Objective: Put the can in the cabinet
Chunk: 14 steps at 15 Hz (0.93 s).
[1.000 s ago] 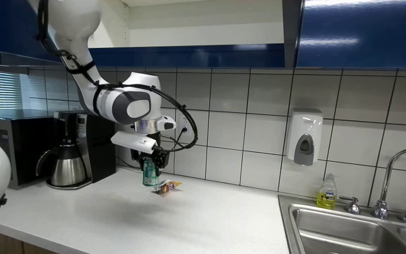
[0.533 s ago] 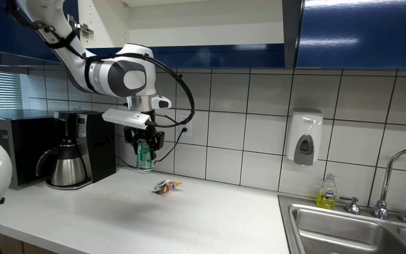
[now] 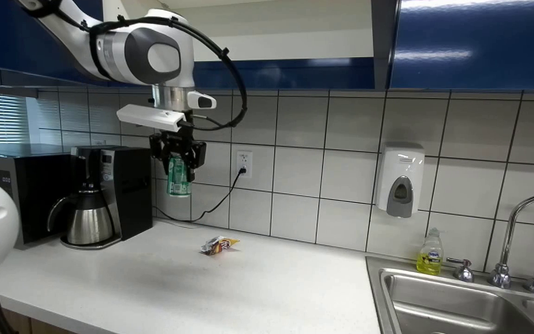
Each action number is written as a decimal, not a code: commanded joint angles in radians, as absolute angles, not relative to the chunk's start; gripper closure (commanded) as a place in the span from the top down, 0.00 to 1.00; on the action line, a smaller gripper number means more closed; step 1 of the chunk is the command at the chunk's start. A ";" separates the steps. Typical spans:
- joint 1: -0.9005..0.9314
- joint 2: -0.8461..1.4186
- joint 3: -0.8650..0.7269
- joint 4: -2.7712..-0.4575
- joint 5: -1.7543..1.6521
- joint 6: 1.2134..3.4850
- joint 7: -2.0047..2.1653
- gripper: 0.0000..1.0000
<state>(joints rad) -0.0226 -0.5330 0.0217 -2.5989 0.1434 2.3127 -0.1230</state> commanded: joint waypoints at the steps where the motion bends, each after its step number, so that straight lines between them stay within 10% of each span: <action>1: -0.003 -0.627 0.007 -2.561 0.126 2.209 -0.078 0.41; 14: 0.019 -0.740 0.020 -2.402 0.134 2.095 -0.034 0.41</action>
<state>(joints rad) 0.0041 -0.7208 0.0187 -2.4588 0.1434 2.1409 -0.0756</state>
